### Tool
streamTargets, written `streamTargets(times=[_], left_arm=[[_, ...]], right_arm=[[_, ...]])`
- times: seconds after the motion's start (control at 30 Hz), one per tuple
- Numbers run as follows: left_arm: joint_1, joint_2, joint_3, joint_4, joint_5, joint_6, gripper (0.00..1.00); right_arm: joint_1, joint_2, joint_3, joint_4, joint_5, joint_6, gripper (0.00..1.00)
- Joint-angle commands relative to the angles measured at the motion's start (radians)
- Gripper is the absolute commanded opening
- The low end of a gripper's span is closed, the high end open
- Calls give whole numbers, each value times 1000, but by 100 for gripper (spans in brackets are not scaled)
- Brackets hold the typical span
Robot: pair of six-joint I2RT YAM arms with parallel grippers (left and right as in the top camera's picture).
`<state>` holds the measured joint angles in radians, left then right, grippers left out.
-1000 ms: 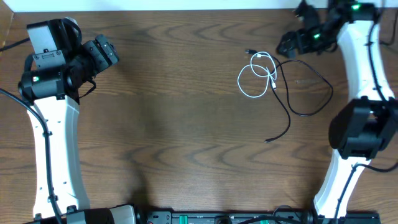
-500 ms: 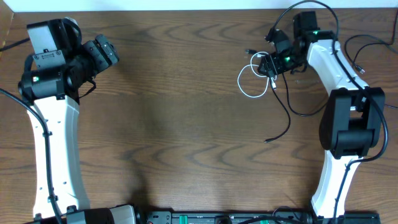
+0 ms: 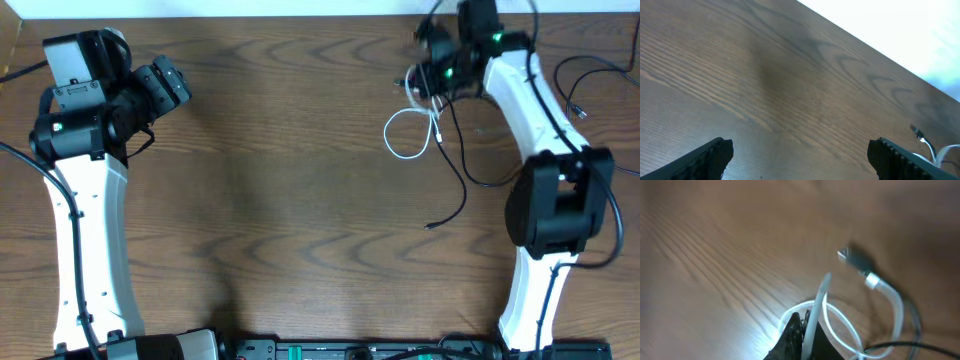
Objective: Untangle cables
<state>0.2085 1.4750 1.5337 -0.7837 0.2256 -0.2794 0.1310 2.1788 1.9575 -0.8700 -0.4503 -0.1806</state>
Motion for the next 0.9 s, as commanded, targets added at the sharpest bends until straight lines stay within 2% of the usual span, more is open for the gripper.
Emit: streamTargets(times=[0.0,0.2,0.37,0.53,0.63,0.87], left_arm=[[5,8,2,-1,-14,17,92],[5,8,2,-1,-14,17,92],[5,8,2,-1,-14,17,92],[5,8,2,-1,-14,17,92],[5,8,2,-1,-14,17,92],[5,8,2,-1,-14,17,92]], right_arm=[[13,-184,189,-8,-27,105,1],[1,-323,340,42,-27,193,1],[1,-393,381,117,-2,221,1],[1,-427,397,163,120,254,1],[4,-412,394,58,126,255,1],[69,-278,376,-339,67,266,1]])
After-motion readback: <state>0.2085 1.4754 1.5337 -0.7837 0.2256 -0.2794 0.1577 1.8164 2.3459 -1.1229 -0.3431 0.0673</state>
